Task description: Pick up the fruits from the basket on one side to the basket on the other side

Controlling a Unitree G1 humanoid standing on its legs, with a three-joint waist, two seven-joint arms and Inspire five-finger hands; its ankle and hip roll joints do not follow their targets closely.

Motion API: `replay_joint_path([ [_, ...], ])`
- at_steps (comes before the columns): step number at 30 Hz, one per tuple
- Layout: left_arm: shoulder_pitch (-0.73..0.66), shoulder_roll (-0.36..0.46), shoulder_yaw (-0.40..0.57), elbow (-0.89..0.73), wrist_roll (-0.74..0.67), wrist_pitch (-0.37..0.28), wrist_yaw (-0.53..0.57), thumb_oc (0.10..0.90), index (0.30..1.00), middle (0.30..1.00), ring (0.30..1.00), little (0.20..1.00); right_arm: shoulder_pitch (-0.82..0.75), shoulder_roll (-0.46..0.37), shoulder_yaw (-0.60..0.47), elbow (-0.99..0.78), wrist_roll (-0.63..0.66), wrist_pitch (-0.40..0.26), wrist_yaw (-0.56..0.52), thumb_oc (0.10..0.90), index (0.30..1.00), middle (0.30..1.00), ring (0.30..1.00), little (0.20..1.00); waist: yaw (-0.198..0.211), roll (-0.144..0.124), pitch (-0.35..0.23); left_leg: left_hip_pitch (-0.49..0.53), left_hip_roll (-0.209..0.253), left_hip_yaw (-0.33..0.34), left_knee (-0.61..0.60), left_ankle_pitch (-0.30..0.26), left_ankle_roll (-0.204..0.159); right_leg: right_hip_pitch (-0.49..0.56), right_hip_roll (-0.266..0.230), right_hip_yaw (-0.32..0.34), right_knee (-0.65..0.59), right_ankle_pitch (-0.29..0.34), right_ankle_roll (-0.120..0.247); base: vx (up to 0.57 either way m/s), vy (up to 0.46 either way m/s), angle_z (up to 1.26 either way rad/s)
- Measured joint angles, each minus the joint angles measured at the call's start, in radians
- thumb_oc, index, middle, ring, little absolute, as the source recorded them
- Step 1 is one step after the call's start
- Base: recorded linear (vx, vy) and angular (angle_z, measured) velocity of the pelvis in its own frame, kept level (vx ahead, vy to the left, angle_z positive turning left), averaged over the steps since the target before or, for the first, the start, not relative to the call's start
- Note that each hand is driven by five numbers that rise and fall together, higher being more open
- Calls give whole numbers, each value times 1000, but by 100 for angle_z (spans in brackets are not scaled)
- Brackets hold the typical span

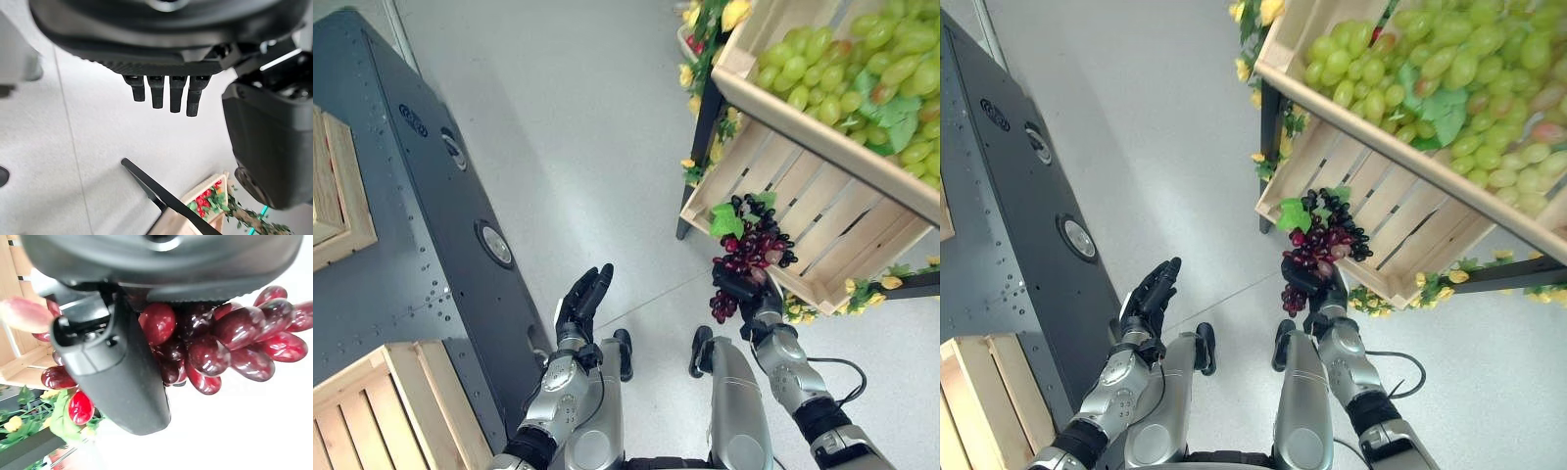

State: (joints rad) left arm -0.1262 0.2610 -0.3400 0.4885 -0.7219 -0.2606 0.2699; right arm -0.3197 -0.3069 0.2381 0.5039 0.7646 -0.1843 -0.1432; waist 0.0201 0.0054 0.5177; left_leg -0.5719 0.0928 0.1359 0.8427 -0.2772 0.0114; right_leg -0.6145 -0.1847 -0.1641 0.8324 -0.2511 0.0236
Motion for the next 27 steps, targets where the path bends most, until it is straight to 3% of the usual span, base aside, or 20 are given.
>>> replay_joint_path([
  [6, -24, 2, -8, 5, 0, 0, -6, 800, 900, 900, 900, 900, -126, -32, -69, -2, -3, -19, -38, 400, 300, 300, 300, 300, 9, 10, 8, -132, -13, -30, 139, -28, 5, -129, -8, 19, 131, -24, 0, -20, 39, -2],
  [10, -29, 11, -9, 5, -9, 1, -18, 800, 900, 900, 900, 900, -201, -120, -103, 15, -18, -19, -118, 400, 300, 300, 300, 300, 17, 14, 16, -182, -16, -52, 188, -30, 5, -172, -11, 17, 175, -29, -9, 6, 24, 3],
  [18, 13, 64, -69, -8, -67, 5, -43, 800, 900, 900, 900, 900, -402, -305, -116, 262, -103, -10, -295, 400, 300, 300, 300, 300, 40, 21, 17, -216, -43, -85, 204, -30, 5, -198, -16, 12, 191, -28, -12, -2, -3, 3],
  [22, 9, 74, -87, -8, -80, 3, -50, 800, 900, 900, 900, 900, -493, -361, -102, 388, -166, 40, -348, 400, 300, 300, 300, 300, 56, 33, 17, -227, -45, -101, 210, -30, 5, -198, -16, -8, 190, -31, -17, -7, -9, 3],
  [27, -1, 95, -125, -21, -106, -12, -64, 800, 900, 900, 900, 900, -622, -442, 9, 488, -341, 147, -404, 400, 300, 300, 300, 300, 72, 42, 17, -248, -44, -103, 205, -27, 10, -216, -17, -16, 186, -33, -23, -6, -5, 3],
])
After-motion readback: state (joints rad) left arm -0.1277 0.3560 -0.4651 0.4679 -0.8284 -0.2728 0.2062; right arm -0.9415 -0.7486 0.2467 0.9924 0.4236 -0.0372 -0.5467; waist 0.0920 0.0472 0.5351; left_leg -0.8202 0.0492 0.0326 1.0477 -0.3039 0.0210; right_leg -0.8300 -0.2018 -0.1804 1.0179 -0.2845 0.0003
